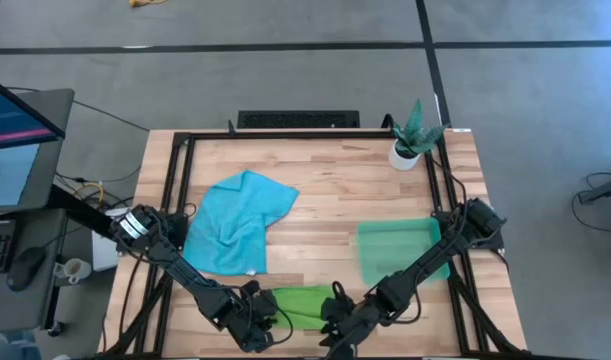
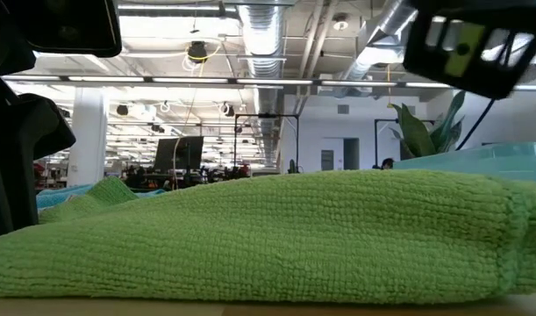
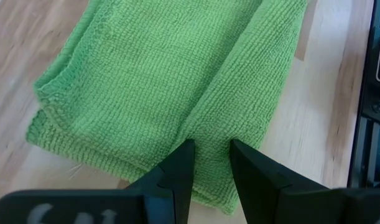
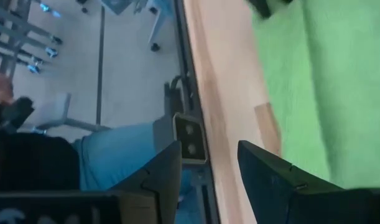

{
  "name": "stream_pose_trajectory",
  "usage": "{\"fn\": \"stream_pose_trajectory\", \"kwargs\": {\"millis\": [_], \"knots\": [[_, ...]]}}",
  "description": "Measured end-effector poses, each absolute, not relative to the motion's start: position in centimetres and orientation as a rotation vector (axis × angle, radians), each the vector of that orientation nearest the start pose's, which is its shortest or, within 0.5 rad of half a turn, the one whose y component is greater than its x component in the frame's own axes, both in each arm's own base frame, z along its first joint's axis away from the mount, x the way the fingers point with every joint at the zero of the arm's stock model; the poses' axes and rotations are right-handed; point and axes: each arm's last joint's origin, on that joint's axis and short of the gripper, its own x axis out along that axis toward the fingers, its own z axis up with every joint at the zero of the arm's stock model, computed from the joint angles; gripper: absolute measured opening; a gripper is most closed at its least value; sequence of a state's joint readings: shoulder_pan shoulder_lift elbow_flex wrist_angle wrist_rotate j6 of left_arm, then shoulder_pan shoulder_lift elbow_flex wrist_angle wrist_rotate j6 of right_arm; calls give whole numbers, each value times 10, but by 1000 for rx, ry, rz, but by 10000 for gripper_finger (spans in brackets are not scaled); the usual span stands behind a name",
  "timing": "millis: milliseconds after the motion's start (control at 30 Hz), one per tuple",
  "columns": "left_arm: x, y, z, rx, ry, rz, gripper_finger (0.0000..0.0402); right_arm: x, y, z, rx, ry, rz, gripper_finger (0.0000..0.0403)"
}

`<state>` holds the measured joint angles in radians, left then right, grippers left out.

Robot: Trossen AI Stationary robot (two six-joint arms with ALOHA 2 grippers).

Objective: Roll microfiber towels into tight, uniform cylinder then place into a basket
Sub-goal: Roll the green towel

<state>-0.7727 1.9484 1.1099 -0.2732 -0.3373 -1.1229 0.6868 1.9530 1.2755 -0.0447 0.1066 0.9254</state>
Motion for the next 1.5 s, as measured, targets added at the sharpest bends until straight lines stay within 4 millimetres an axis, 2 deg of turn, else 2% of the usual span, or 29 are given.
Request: {"fn": "stream_pose_trajectory", "kwargs": {"millis": [133,367,433,700,1200,1267,1367,1500], "knots": [[270,-250,122,-461,996,196,103,328,263,179,589,851,198,180],[272,-248,122,-485,993,213,103,335,265,158,623,870,162,179],[273,-247,122,-487,989,216,103,332,260,151,591,902,110,179],[274,-247,122,-495,986,220,103,333,260,151,585,909,105,179],[274,-247,123,-494,984,222,103,334,244,144,559,988,11,179],[274,-247,123,-494,984,222,103,335,242,148,552,991,34,179],[274,-247,123,-494,984,222,103,336,242,167,548,940,83,179],[274,-247,123,-493,984,223,103,336,254,181,494,867,179,179]]}}
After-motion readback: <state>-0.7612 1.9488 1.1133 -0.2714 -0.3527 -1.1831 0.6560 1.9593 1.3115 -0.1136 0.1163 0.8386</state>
